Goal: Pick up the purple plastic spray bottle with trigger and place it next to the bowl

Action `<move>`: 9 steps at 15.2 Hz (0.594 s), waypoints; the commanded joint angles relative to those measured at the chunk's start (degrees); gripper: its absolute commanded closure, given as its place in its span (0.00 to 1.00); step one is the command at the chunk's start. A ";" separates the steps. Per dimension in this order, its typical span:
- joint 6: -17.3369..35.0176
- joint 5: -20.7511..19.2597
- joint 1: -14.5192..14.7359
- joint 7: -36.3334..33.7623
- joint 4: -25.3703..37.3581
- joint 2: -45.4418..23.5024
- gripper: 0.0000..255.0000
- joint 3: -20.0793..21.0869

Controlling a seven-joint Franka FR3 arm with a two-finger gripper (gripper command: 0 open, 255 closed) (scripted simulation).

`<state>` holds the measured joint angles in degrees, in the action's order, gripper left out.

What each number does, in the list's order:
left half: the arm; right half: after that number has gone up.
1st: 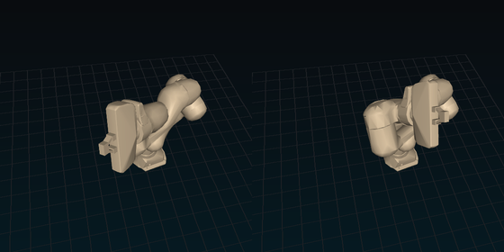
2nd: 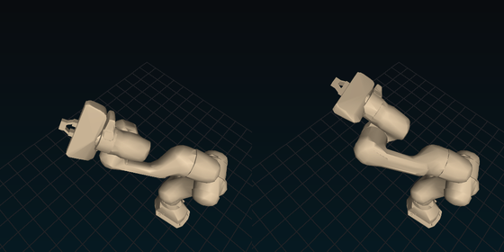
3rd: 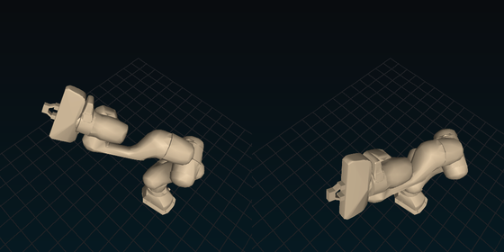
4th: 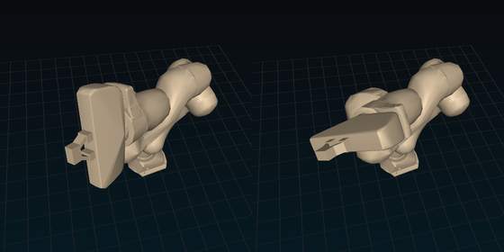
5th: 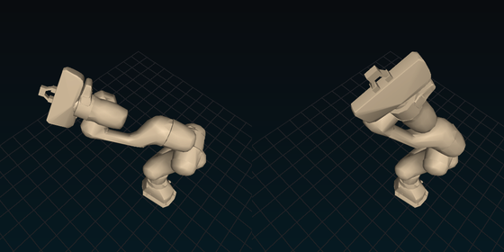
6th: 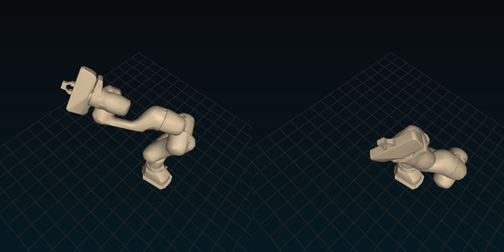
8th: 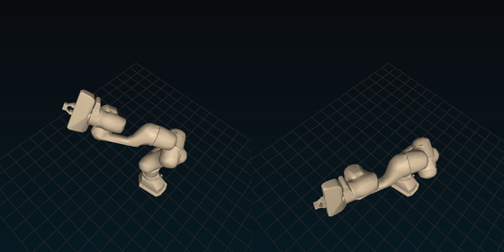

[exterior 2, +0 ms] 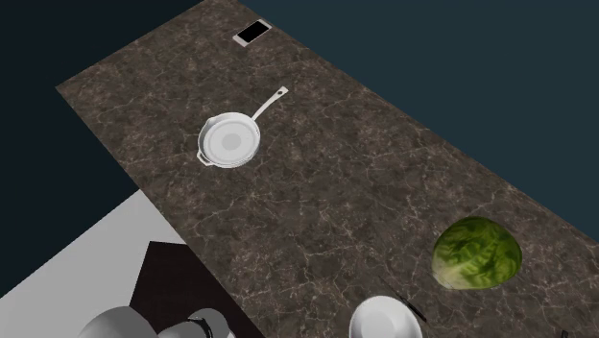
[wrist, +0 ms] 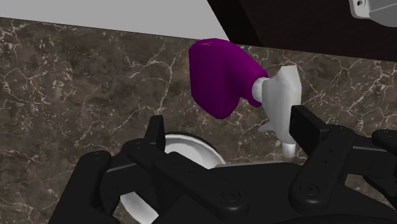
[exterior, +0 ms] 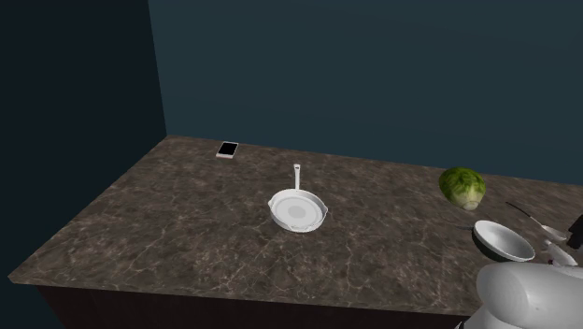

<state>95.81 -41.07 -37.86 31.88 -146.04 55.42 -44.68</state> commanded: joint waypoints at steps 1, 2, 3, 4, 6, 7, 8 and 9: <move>-2.66 1.73 0.52 0.42 2.70 -0.21 0.00 1.85; -3.89 2.52 0.76 0.57 4.00 -0.36 0.00 2.73; -3.89 2.52 0.76 0.57 4.00 -0.36 0.00 2.73; -3.89 2.52 0.76 0.57 3.99 -0.35 0.00 2.73; -3.89 2.52 0.76 0.57 4.00 -0.36 0.00 2.73; -3.89 2.52 0.76 0.57 4.00 -0.36 0.00 2.73; -3.89 2.52 0.76 0.57 4.00 -0.36 0.00 2.73; -3.89 2.52 0.76 0.57 4.00 -0.36 0.00 2.73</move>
<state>91.92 -38.55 -37.11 32.45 -142.05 55.07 -41.96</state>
